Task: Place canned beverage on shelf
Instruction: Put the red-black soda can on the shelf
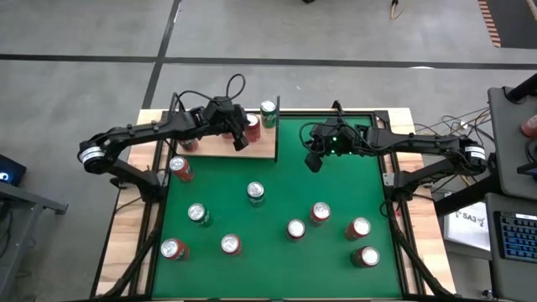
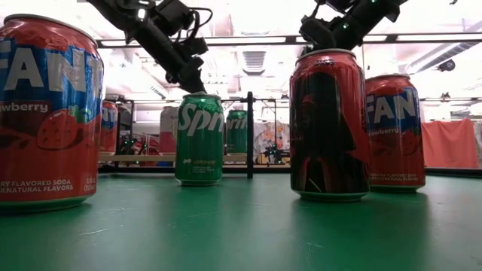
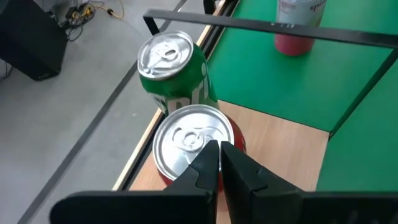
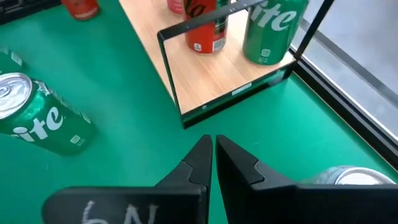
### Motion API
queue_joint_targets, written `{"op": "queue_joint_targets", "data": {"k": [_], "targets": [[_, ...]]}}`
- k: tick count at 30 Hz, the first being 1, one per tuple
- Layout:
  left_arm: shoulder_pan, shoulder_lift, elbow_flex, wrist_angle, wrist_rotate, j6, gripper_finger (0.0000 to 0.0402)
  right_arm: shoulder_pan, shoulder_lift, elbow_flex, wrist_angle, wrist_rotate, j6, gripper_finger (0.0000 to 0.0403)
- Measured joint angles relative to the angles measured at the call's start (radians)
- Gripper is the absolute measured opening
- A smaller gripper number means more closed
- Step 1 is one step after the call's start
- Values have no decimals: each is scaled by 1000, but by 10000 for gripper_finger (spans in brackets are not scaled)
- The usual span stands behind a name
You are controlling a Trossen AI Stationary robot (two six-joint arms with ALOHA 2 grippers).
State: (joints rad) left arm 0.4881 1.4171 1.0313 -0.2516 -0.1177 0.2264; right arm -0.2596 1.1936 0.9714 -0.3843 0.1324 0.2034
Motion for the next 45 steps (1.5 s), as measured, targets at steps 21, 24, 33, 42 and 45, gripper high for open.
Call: {"op": "queue_joint_targets", "data": {"k": [21, 24, 33, 42, 45], "targets": [[0, 46, 5, 40, -33, 7, 0, 0, 0, -9, 0, 1, 7, 12], [1, 46, 5, 46, -35, 7, 0, 0, 0, -9, 0, 1, 6, 12], [1, 34, 5, 96, -111, -3, 0, 0, 0, -36, 48, -50, -151, 12], [-4, -6, 5, 68, 94, 45, 0, 0, 0, -45, 118, -134, -231, 12], [-5, -3, 5, 56, 112, 47, 0, 0, 0, -45, 128, -134, -230, 12]]}}
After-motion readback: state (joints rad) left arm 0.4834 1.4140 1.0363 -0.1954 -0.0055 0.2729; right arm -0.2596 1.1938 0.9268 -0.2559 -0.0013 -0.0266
